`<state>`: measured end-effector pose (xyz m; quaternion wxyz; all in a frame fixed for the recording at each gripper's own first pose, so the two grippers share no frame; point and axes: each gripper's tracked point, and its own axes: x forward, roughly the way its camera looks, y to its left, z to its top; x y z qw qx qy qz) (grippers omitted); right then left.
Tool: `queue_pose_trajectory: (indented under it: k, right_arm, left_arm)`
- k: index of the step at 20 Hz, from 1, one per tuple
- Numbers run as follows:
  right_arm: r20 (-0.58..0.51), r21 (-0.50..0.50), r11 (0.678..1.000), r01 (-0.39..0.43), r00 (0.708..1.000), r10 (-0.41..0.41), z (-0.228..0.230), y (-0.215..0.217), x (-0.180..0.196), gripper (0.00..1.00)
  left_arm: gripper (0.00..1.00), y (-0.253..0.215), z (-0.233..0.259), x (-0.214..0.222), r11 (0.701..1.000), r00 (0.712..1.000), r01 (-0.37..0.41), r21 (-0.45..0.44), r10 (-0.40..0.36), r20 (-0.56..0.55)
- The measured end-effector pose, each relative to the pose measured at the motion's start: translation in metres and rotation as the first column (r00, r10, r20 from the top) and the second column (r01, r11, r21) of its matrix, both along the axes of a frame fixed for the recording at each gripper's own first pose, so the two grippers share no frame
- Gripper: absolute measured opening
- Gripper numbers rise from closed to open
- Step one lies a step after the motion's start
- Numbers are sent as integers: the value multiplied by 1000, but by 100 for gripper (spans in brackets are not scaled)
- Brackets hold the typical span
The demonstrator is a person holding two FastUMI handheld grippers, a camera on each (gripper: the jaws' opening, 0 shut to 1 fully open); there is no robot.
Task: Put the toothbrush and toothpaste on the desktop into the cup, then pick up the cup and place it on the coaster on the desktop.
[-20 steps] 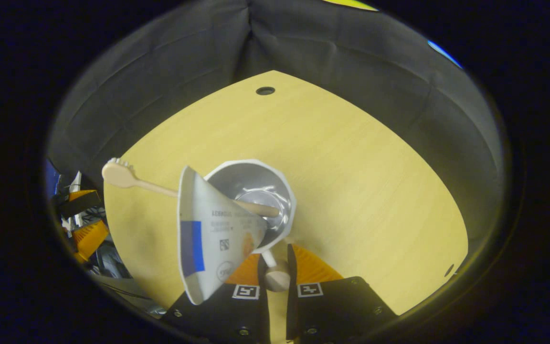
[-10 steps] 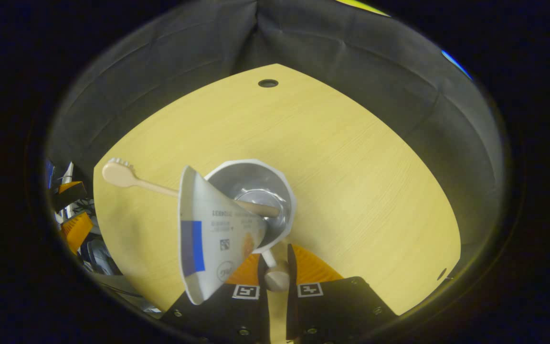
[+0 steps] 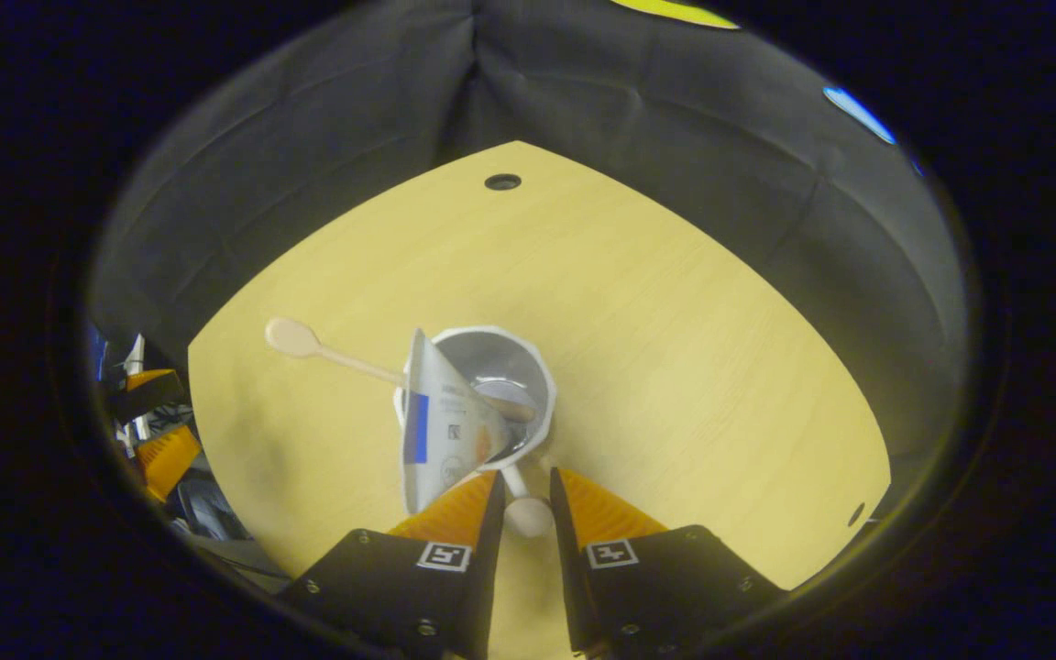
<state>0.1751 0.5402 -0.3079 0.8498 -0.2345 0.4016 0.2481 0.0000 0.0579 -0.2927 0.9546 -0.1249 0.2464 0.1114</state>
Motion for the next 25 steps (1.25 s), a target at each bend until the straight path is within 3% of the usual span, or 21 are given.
queue_pose_trajectory:
  k: [5, 8, 12, 16, 18, 19, 23, 24, 25]
  right_arm:
    - [65, 116, 989, 90, 993, -98, 39, -12, -18, 30]
    - [168, 206, 965, 162, 966, -198, 68, -29, -32, 31]
    - [324, 382, 887, 261, 861, -393, 129, -52, -60, 31]
    - [416, 517, 807, 286, 740, -528, 187, -74, -91, 30]
    - [452, 561, 783, 268, 694, -561, 210, -82, -108, 41]
    - [466, 572, 776, 265, 673, -574, 220, -87, -118, 62]
    - [556, 615, 754, 229, 553, -621, 266, -108, -151, 62]
    - [576, 624, 753, 209, 528, -624, 281, -109, -162, 68]
    - [599, 621, 755, 208, 496, -629, 290, -113, -170, 80]
  left_arm:
    - [97, -8, 11, 7, 998, 997, 67, 17, -68, 37]
    - [96, -11, 36, 19, 995, 992, 74, 62, -80, 99]
    - [96, -33, 102, 43, 988, 966, 98, 117, -123, 226]
    - [96, -61, 161, 54, 975, 926, 132, 176, -185, 330]
    - [96, -78, 194, 55, 966, 898, 146, 215, -220, 380]
    - [96, -86, 210, 56, 962, 886, 144, 233, -230, 403]
    - [96, -100, 288, 34, 934, 810, 136, 329, -296, 506]
    - [96, -108, 305, 29, 927, 785, 141, 348, -319, 532]
    - [96, -118, 318, 24, 921, 761, 151, 360, -341, 552]
